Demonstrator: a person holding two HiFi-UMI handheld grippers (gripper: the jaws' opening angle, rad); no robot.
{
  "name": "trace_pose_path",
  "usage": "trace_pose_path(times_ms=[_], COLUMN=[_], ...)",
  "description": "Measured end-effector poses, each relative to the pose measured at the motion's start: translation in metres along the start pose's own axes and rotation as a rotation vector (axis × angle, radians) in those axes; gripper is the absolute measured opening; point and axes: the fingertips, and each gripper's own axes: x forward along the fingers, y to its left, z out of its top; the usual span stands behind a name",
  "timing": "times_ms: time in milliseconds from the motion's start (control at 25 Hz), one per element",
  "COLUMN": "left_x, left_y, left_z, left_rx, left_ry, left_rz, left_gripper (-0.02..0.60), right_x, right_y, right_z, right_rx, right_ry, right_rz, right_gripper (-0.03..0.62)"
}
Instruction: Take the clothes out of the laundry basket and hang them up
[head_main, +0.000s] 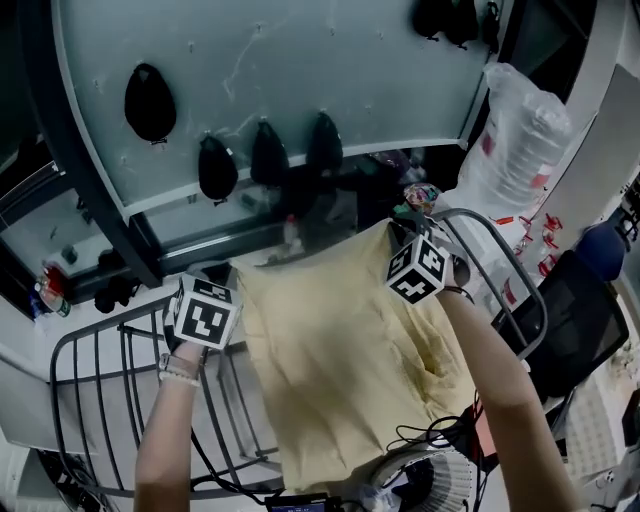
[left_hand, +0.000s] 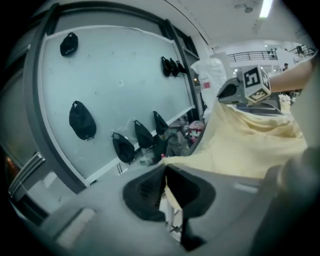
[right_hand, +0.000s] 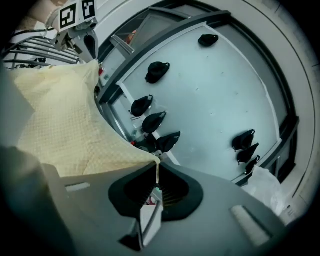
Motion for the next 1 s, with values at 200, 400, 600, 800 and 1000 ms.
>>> trace_pose_path(times_ms=[200, 400, 600, 800, 1000], left_x=[0.016, 0.022, 0.016, 0.000, -0.029], left_y=[-0.008, -0.014, -0.023, -0.023, -0.022], left_z=[-0.025, -0.042, -0.051, -0.056, -0.039], left_rx=[0.017, 0.008, -0.011, -0.049, -0.078], left_ry=[0.065, 0.090, 0.103, 0.091, 0.005], left_rz=[-0.022, -0.044, -0.092, -0.101, -0.054], left_gripper=[0.006, 0.015, 0.131, 0.189, 0.164], right_x=[0.025, 0.032, 0.024, 0.003, -0.030], right_y=[0.039, 0.058, 0.072, 0.071, 0.047], right_z=[-0.022, -0.029, -0.027, -0.020, -0.017], right_rx=[0.032, 0.084, 0.218, 0.374, 0.456], right_ry=[0.062, 0.081, 0.055, 0.003, -0.100], right_rz=[0.101, 0.175, 0.266, 0.314, 0.266], right_gripper=[0.015, 0.052, 0.193, 0.225, 0.224])
